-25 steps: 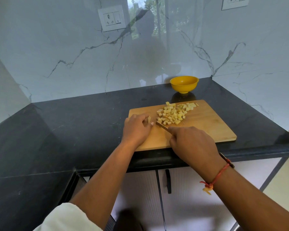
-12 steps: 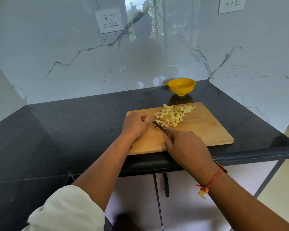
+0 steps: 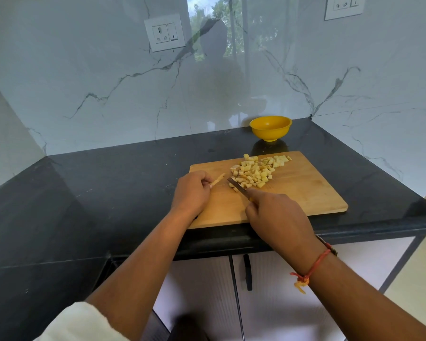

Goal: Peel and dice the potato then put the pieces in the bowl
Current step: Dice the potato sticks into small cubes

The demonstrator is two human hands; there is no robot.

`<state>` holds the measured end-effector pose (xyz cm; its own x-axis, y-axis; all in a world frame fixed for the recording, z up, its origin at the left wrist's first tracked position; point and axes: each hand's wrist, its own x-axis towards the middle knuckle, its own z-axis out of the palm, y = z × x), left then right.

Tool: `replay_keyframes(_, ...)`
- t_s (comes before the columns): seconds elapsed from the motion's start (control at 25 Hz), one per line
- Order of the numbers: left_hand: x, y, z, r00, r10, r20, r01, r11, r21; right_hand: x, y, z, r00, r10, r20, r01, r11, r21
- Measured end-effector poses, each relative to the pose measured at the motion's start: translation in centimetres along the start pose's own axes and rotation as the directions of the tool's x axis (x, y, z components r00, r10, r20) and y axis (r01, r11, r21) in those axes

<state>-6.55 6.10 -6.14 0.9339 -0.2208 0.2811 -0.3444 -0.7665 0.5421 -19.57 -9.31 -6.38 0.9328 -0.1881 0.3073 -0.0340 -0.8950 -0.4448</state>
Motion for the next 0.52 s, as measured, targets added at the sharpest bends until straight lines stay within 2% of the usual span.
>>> replay_keyframes(0.2,-1.5,-0.3,-0.3,0.999,0.048,-0.003,-0.048,0.995,-0.093,0.1,-1.3,0.1,0.999,-0.039,0.025,0.041,0.998,-0.05)
replay_keyframes(0.52,-1.6,-0.2,-0.2,0.998,0.051,-0.041,-0.056,0.991,-0.123,1.3,-2.4,0.4,0.994,-0.024,0.104,0.036,0.993,-0.111)
